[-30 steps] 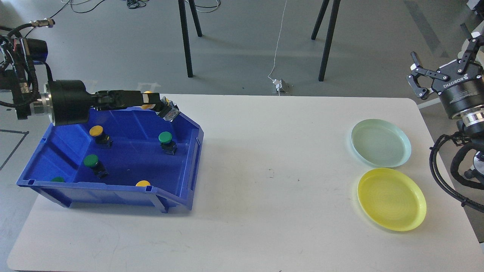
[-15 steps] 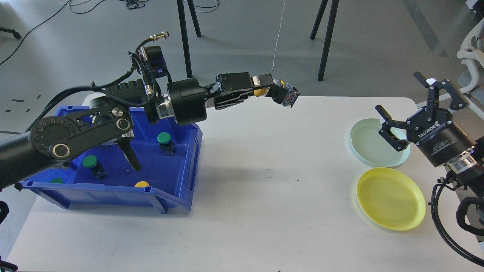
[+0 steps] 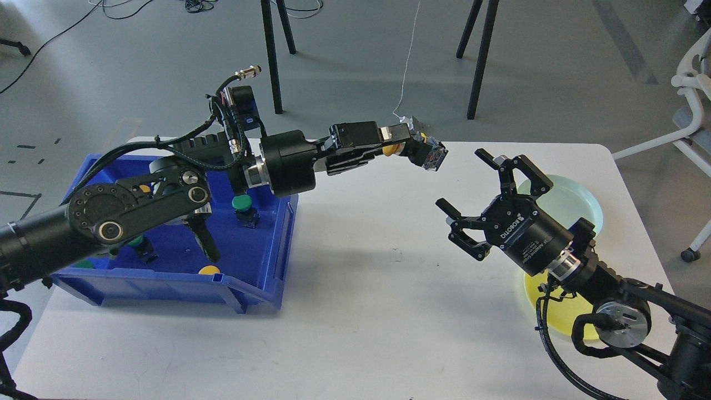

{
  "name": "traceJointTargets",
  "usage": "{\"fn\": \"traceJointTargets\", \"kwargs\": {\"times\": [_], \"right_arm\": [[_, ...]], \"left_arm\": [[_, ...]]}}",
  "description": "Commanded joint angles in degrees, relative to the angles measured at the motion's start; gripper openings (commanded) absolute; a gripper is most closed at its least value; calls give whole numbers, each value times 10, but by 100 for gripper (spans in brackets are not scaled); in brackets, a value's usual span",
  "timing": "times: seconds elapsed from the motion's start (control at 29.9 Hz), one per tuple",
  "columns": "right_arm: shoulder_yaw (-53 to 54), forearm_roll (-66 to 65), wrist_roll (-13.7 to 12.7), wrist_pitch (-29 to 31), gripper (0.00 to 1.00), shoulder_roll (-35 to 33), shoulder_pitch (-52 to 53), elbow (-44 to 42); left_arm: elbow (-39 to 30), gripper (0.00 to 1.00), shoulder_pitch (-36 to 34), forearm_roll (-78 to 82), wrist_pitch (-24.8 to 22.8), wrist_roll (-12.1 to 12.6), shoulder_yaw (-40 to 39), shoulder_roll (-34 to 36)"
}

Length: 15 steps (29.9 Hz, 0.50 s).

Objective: Pass button and place on color plate
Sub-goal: 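Bring the open right gripper to the button held by the left gripper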

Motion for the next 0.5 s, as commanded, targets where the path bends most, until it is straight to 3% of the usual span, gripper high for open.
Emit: {"fn": "traceJointTargets", "kwargs": {"times": [0.0, 0.47], "right_arm": [[-27, 3, 0, -2, 99, 5, 33, -1], [-32, 9, 0, -3, 99, 14, 45, -1]], "left_arm": [[0, 11, 0, -1, 0, 0, 0, 0], [0, 11, 0, -2, -1, 0, 0, 0]]}}
